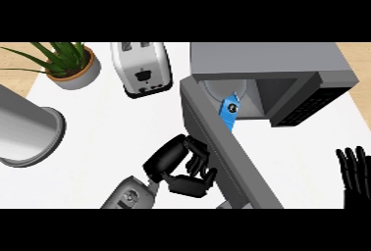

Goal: Pick up the milk, place it into the microwave and close the microwave

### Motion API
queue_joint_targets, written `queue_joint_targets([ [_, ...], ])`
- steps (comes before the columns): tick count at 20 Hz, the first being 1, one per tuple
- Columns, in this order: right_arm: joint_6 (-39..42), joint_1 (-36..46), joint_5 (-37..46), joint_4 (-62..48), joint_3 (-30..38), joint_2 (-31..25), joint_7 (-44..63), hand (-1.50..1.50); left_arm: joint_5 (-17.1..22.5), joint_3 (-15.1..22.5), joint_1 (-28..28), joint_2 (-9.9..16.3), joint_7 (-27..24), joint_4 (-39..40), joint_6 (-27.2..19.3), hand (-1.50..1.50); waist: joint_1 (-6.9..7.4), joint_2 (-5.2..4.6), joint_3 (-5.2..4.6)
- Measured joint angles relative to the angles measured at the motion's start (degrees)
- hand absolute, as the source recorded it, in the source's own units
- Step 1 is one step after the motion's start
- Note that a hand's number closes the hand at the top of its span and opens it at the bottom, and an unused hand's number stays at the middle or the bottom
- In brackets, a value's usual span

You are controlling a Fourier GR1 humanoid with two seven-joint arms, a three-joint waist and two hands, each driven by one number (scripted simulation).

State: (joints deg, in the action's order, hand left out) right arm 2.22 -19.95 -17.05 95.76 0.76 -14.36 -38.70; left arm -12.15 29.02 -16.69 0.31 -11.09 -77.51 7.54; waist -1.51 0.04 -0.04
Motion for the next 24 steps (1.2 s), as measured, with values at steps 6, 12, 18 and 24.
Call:
queue_joint_targets([
  [6,2.59,0.14,-2.95,6.27,0.95,-2.4,4.1,-1.5,8.4,11.59,-8.81,0.13,4.13,10.35,-10.33,1.5,-1.45,-0.26,-0.04],
  [12,5.44,2.25,-4.9,10.25,0.11,-4.44,7.39,-1.5,18.61,20.24,-16.28,0.31,4.4,17.32,-17.0,-1.5,-4.14,-0.89,-0.09],
  [18,7.95,5.17,-7.05,14.15,-0.77,-6.64,10.55,-1.5,27.67,21.64,-21.51,0.15,0.92,18.89,-21.31,1.5,-7.6,-1.78,-0.23],
  [24,9.73,7.15,-9.12,17.78,-1.3,-8.62,13.36,-1.5,34.69,20.94,-26.18,0.04,-2.81,20.65,-23.79,1.5,-11.17,-2.55,-0.29],
])
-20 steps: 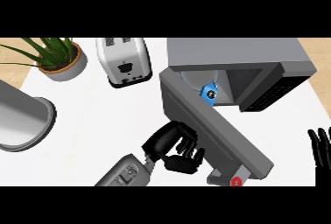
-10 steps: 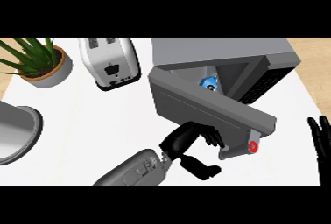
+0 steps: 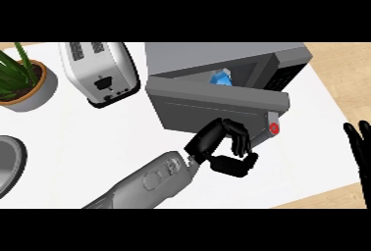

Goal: Pick up the milk, place it into the microwave and close the microwave

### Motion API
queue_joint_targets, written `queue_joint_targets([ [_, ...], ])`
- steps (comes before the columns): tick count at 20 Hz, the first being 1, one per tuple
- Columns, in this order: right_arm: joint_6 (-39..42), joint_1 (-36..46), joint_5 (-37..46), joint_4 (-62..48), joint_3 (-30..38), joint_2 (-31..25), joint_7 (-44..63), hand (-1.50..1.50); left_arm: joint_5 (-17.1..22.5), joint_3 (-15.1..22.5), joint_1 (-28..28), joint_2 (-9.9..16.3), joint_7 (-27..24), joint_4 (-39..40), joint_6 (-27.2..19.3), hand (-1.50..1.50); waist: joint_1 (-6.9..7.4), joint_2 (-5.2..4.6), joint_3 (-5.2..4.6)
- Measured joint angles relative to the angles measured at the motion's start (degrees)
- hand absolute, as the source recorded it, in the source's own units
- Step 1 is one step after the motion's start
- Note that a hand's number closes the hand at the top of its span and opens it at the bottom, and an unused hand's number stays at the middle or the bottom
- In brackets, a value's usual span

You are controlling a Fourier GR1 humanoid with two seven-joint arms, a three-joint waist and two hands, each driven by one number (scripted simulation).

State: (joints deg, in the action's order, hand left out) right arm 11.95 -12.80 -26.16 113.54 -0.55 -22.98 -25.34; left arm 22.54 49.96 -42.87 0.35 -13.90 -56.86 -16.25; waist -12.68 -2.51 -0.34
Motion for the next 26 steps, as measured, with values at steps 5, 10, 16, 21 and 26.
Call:
queue_joint_targets([
  [5,0.73,1.21,-1.52,2.08,0.5,-1.4,1.67,-1.5,4.44,-0.76,-4.41,-0.15,-0.73,2.27,-1.84,1.5,-2.77,-0.48,0.07],
  [10,1.51,2.36,-3.48,3.44,0.82,-2.82,3.73,-1.5,7.56,-1.73,-8.97,-0.19,-1.43,4.88,-3.44,1.5,-4.93,-1.03,0.14],
  [16,2.54,3.51,-5.58,4.51,1.22,-4.4,5.62,-1.5,10.71,-2.92,-13.06,0.83,-1.63,8.75,-5.55,1.5,-7.36,-1.77,0.24],
  [21,3.36,4.66,-7.31,5.34,1.84,-5.76,6.91,-1.5,12.87,-3.15,-14.14,1.65,-2.02,10.22,-7.37,1.5,-8.72,-1.91,0.24],
  [26,3.72,5.66,-8.76,5.57,3.11,-7.23,8.14,-1.5,14.35,-2.59,-13.71,2.35,-2.64,9.63,-9.85,1.5,-9.71,-1.8,0.26],
])
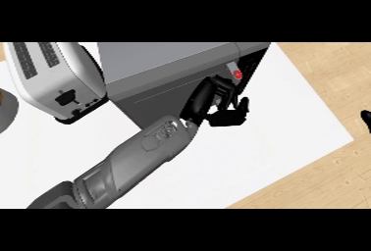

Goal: Pick up the milk, place it into the microwave and close the microwave

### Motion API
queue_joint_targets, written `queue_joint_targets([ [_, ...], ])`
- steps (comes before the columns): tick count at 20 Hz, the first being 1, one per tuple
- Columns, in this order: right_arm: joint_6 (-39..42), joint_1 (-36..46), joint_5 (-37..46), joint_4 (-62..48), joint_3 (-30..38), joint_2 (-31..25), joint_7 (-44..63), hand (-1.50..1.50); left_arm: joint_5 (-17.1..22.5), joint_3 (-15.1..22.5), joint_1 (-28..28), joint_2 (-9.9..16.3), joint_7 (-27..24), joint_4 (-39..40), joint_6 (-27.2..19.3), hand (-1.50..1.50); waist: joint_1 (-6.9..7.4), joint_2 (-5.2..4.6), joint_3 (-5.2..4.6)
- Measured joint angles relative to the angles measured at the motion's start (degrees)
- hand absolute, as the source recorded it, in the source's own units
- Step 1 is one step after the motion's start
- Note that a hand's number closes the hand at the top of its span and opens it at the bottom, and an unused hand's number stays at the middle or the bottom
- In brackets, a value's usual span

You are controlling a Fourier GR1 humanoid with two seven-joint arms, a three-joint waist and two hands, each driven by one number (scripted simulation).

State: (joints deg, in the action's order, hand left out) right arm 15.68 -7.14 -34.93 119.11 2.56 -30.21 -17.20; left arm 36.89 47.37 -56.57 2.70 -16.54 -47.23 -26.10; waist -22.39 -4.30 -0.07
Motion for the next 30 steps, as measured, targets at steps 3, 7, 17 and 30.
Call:
queue_joint_targets([
  [3,0.11,0.63,-0.76,-0.05,0.94,-0.91,0.67,-1.5,0.7,0.32,0.26,0.39,-0.46,-0.42,-1.48,1.5,-0.54,-0.01,0.01],
  [7,0.31,1.27,-1.52,-0.3,1.9,-2.01,1.5,-1.5,1.53,0.67,0.43,0.71,-0.98,-0.86,-3.23,1.5,-1.03,-0.09,0.04],
  [17,0.78,3.48,-3.39,-1.04,4.46,-4.71,3.17,-1.5,2.77,1.56,0.63,1.14,-2.77,-1.45,-7.04,1.5,-1.86,-0.37,0.08],
  [30,1.79,5.61,-7.41,-1.92,6.31,-6.68,4.84,-1.5,4.44,2.35,0.85,1.62,-4.38,-1.88,-10.7,1.5,-2.84,-0.5,0.15],
])
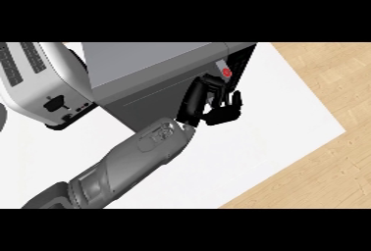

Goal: Pick up the milk, place it into the microwave and close the microwave

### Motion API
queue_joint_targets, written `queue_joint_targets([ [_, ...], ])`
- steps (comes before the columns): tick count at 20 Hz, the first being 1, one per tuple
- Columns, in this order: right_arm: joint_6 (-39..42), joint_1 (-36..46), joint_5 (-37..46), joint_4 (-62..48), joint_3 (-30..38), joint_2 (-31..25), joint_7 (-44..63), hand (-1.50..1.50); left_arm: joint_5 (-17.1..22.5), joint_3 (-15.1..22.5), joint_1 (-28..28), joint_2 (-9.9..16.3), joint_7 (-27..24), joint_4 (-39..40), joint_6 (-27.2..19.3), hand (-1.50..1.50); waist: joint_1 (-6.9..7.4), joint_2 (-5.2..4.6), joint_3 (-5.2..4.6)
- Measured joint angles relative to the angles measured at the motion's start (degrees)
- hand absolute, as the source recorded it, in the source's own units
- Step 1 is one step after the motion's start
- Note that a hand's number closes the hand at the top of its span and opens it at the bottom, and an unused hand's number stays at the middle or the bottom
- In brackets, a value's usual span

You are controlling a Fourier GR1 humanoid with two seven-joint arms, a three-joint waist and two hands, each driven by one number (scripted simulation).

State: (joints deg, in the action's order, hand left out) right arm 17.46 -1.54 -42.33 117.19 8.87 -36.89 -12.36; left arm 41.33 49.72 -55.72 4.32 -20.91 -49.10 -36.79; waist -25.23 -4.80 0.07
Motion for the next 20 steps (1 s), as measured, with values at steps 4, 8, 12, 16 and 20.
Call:
queue_joint_targets([
  [4,0.13,0.41,-1.31,-0.39,0.59,-0.38,0.45,-1.5,1.37,-1.15,-0.28,-1.93,0.25,0.97,-2.6,1.5,0.73,0.05,0.01],
  [8,-0.19,0.56,-2.39,-0.57,1.92,-0.86,0.81,-1.5,2.82,-2.56,-1.06,-4.43,0.49,2.82,-5.19,1.5,1.91,0.16,0.04],
  [12,-0.78,0.45,-3.29,-0.41,3.79,-1.42,1.11,-1.5,4.04,-1.14,-2.15,-4.42,0.71,3.49,-3.72,1.5,2.82,0.12,0.01],
  [16,-1.56,0.29,-4.07,-0.23,5.88,-2.0,1.39,-1.5,5.03,0.62,-3.37,-4.43,0.71,4.32,-1.14,1.5,4.03,0.07,-0.02],
  [20,-2.04,-0.27,-4.76,0.52,7.31,-2.4,1.79,-1.5,5.94,1.81,-4.31,-4.41,0.56,4.97,1.66,1.5,5.01,0.01,-0.04],
])
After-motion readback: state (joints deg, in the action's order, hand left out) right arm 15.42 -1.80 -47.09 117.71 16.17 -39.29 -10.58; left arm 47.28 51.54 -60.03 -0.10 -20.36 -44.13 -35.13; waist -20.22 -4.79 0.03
